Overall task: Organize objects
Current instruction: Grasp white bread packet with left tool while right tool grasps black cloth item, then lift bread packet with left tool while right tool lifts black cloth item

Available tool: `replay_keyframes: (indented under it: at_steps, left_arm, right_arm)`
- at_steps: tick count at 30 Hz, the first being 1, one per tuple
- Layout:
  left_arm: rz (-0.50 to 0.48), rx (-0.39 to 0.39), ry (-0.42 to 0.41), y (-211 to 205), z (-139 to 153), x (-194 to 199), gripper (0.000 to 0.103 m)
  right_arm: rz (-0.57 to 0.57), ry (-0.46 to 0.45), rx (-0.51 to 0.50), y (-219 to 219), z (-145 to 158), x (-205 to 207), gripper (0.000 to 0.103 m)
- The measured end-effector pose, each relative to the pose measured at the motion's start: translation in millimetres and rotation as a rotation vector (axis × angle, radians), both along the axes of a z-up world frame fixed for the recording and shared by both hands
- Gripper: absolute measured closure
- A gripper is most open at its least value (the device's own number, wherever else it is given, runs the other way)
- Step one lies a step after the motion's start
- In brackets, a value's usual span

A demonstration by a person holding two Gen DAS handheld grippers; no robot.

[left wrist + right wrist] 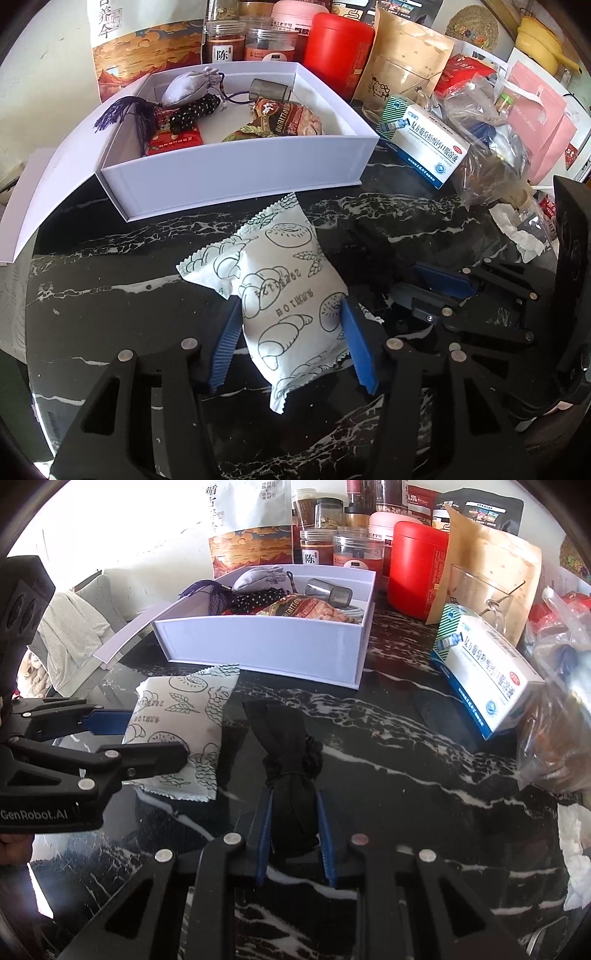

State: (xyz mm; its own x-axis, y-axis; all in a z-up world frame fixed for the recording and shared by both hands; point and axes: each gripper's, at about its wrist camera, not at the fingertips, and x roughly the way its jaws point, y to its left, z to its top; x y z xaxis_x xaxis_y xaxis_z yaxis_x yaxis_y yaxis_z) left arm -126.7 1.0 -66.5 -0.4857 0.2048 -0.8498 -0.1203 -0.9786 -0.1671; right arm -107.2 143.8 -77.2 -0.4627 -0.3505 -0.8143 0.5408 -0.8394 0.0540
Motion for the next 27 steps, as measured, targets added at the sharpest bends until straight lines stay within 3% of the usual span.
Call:
replay_keyframes:
  at_steps: [18, 22, 24, 26, 27]
  left_arm:
    - [-0.023, -0.046, -0.024, -31, 5, 83, 0.05]
    - [-0.018, -0.059, -0.025, -37, 8, 97, 0.05]
    - [0.001, -0.058, -0.03, -42, 8, 99, 0.046]
    - [0.031, -0.07, -0.042, -47, 8, 98, 0.033]
    - [0.046, -0.078, -0.045, -49, 7, 97, 0.028]
  right_arm:
    - [0.077, -0.002, 0.018, 1, 3, 73, 0.08]
    - [0.089, 0.001, -0.042, 5, 11, 80, 0.08]
    - [0.092, 0.018, -0.044, 3, 15, 81, 0.077]
    - [0.082, 0.041, -0.027, 0, 17, 82, 0.053]
    - [0.082, 0.043, -0.027, -1, 17, 81, 0.048]
